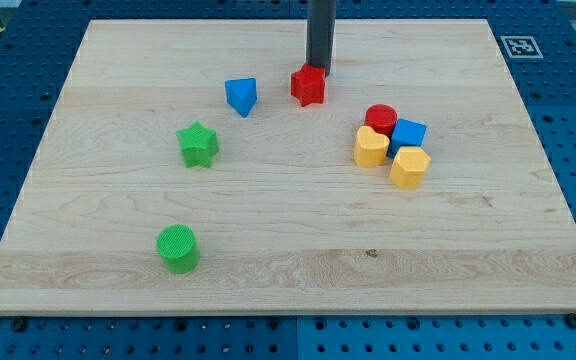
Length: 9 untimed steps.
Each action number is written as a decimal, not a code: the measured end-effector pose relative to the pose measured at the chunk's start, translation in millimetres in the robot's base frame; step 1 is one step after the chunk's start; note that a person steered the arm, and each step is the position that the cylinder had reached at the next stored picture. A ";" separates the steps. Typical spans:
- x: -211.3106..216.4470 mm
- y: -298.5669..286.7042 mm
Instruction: Slide the red star towards bottom right
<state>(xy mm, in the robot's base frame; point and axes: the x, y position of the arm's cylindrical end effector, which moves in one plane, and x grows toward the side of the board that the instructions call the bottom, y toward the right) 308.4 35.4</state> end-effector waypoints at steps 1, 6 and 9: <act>0.0 -7.6; 0.0 -25.3; 28.3 -37.0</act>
<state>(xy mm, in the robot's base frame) 336.7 -1.5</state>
